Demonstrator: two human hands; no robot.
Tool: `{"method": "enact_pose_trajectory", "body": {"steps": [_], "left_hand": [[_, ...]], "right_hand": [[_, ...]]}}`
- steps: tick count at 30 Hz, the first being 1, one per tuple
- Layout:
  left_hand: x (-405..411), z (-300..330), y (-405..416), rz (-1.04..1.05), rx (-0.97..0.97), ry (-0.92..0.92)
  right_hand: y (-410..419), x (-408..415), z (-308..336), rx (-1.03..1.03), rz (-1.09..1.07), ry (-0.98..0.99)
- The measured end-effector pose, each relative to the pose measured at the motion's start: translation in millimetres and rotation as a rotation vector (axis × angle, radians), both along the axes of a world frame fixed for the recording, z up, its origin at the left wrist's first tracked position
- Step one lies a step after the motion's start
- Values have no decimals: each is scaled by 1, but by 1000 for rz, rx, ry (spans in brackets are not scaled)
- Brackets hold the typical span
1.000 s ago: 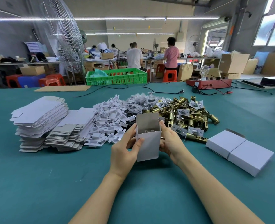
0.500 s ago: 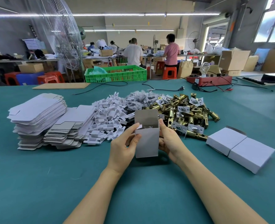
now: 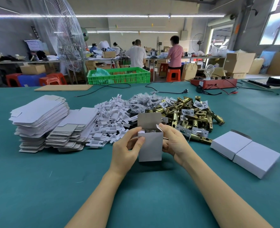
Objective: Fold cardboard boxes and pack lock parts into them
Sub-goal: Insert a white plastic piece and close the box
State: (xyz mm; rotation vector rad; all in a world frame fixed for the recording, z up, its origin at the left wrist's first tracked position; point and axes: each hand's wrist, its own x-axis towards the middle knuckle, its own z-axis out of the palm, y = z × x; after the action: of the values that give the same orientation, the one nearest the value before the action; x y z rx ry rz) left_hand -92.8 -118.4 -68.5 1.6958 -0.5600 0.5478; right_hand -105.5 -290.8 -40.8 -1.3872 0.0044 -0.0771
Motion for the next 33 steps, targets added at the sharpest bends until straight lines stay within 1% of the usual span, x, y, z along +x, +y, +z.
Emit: {"method": "enact_pose_trajectory", "body": {"steps": [3,8,11,15,21,27,33], "left_hand": [[-2,5,-2,-14,-48,43],[-5,11,-5,-9,-144,133],[-5,15,-7,-26,-196,184],[-3,16,-8,-67,-259,263],[-3,16,-11,-75,-352,285],[-3,22,-12,-155,-339,279],[1,21,-13,-154,-351,330]], "right_hand": [[1,0,4,-14,-23,-13],[5,-2,9,-66,-71,-154],[6,-4,11,-46,-81,-216],[6,-5,12,-54,-90,-250],[7,-8,14,-39,-78,-256],[8,-11,17,-40,-45,-254],[13,-11,16,-57,-110,-288]]}}
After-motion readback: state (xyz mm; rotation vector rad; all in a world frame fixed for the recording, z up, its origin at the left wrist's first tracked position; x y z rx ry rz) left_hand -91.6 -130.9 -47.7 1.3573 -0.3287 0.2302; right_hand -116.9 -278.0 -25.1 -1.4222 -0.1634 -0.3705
